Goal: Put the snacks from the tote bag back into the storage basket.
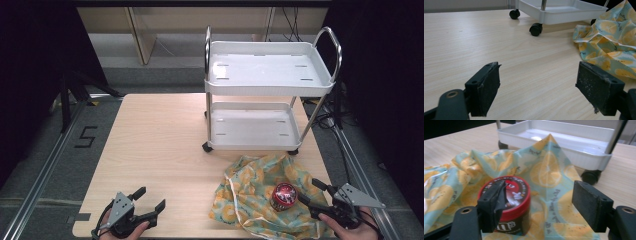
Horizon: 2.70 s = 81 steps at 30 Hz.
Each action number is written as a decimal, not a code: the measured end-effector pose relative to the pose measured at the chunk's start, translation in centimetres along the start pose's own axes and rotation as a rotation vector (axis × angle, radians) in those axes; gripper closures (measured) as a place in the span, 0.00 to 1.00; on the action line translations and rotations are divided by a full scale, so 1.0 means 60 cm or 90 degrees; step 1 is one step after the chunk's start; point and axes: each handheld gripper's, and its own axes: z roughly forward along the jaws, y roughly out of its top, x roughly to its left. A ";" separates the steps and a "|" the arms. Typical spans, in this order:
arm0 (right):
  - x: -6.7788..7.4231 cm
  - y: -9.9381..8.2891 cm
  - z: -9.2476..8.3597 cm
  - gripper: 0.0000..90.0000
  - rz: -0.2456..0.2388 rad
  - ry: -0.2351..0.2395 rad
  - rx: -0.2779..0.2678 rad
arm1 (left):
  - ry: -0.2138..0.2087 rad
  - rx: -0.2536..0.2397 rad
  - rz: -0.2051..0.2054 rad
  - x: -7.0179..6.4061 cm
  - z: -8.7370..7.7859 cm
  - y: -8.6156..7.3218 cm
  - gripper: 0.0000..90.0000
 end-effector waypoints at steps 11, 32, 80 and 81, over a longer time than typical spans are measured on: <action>0.020 0.010 0.014 0.24 -0.036 0.051 0.012 | 0.000 0.007 0.012 0.001 -0.003 0.001 0.20; 0.033 0.002 0.061 0.24 -0.049 0.086 0.072 | -0.001 0.008 0.013 0.001 -0.003 0.001 0.20; 0.039 -0.016 0.090 0.29 -0.081 0.058 0.122 | -0.001 0.009 0.014 -0.001 -0.002 0.001 0.20; 0.038 -0.015 0.090 0.29 -0.090 0.054 0.116 | -0.003 0.006 0.014 -0.001 -0.002 0.001 0.20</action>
